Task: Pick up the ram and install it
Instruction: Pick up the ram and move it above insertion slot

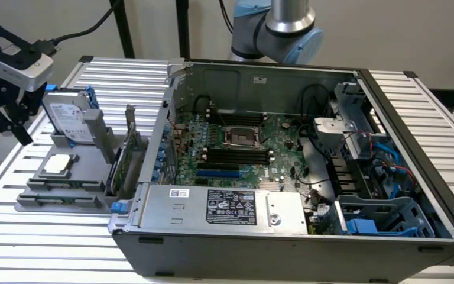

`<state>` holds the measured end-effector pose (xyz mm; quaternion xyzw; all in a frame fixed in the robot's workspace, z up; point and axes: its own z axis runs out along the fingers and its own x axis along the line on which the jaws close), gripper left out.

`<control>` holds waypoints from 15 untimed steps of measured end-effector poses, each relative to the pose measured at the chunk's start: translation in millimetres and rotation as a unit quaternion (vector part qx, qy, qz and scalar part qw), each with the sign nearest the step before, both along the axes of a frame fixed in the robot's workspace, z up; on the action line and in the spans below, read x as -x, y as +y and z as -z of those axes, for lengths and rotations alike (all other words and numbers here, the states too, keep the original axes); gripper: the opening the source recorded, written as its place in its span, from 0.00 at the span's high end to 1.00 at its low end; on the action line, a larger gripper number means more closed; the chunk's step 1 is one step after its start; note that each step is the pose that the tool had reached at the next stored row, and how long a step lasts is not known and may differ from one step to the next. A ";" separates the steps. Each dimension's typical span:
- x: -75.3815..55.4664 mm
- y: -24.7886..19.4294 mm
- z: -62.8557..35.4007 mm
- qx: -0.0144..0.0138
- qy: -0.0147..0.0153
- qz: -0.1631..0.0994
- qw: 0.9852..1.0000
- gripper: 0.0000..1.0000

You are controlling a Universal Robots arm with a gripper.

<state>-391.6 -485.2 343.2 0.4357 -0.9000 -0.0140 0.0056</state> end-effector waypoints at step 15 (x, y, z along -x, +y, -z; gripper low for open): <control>0.0 0.0 2.3 0.000 -0.010 -0.136 0.991 0.89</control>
